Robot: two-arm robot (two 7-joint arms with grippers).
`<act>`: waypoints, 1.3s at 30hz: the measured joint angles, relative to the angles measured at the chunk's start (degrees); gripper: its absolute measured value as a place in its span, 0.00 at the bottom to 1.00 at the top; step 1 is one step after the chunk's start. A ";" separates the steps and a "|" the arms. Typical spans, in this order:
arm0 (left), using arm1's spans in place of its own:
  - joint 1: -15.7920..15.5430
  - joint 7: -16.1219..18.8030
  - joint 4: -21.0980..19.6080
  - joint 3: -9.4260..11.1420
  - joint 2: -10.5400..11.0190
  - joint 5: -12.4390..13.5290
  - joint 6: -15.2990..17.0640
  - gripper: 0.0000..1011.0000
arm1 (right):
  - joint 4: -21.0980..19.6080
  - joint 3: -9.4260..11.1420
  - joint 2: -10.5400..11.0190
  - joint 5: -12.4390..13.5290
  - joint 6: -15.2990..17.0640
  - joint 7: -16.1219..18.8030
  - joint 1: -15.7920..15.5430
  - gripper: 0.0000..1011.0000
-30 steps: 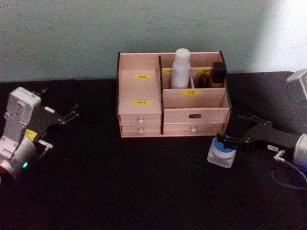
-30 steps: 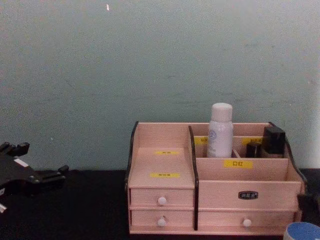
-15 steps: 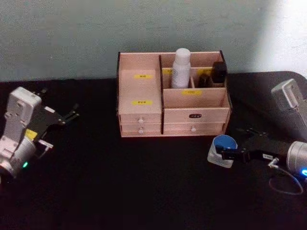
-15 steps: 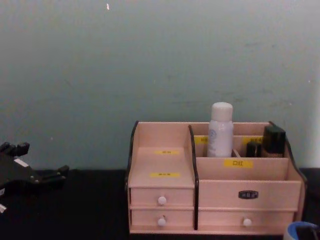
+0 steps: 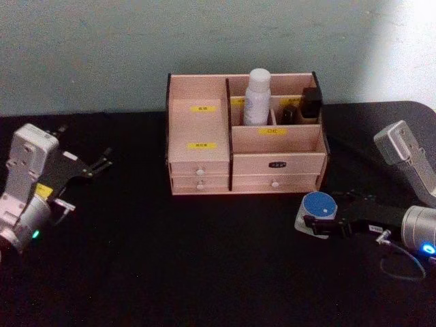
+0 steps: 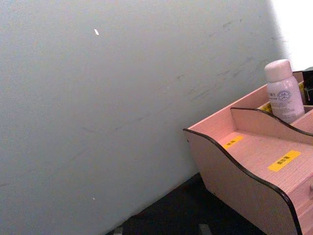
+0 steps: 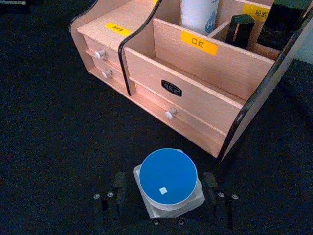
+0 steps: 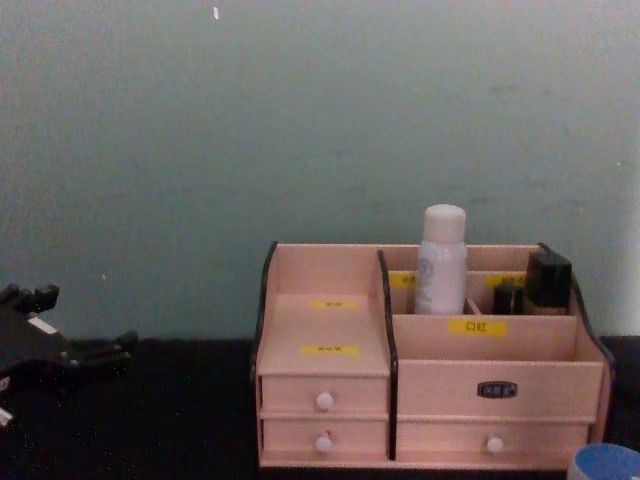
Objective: Pick up the facial cleanser and watermelon frost from the table and place them into the tiered storage box.
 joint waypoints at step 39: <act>0.00 0.00 0.00 0.00 0.00 0.00 0.00 0.99 | 1.27 -0.63 -0.68 -0.94 -0.27 0.40 0.96 0.86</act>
